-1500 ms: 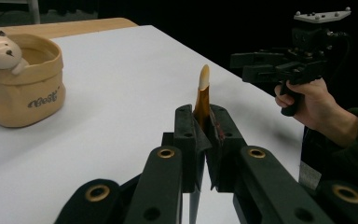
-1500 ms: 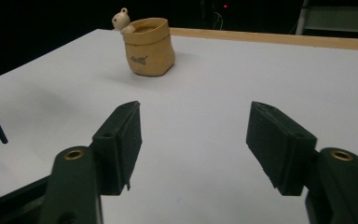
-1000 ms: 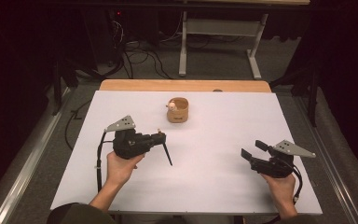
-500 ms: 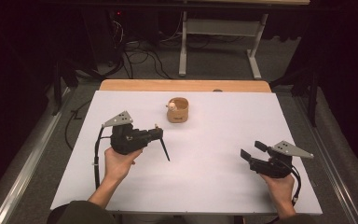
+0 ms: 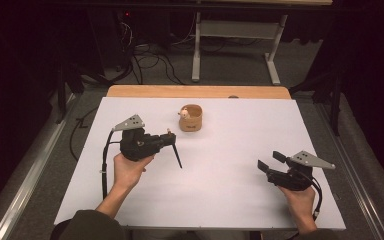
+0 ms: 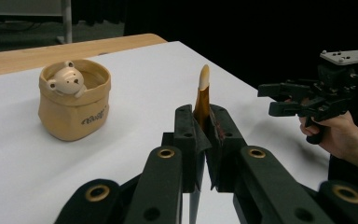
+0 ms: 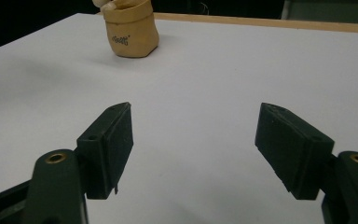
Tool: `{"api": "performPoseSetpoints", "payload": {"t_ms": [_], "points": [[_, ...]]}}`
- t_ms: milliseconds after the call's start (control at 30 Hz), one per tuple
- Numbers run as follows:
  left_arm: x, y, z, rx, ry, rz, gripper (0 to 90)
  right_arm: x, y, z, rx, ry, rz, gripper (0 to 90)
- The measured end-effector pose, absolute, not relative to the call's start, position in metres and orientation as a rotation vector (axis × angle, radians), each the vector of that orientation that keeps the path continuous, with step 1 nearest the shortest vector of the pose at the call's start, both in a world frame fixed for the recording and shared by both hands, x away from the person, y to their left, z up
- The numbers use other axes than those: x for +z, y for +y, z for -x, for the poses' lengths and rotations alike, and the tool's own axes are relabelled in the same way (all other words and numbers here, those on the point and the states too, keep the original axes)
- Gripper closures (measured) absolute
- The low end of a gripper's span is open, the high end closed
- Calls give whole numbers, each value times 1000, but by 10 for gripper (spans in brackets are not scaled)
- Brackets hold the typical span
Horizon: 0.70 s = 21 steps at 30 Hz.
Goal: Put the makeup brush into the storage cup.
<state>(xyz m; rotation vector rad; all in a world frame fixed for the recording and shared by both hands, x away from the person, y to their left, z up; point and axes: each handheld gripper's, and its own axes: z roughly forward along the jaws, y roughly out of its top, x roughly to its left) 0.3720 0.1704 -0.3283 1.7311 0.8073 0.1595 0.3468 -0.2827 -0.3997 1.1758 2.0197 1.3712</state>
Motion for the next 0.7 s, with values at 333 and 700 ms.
{"api": "performPoseSetpoints", "payload": {"t_ms": [333,700], "points": [[-324,165,-382,172,814,-1747,836,-400,-283,-347,1367,2022,-1175,296],[-323,164,-395,186,832,-1755,836,-400,-282,-347,1361,2024,-1181,298]]}}
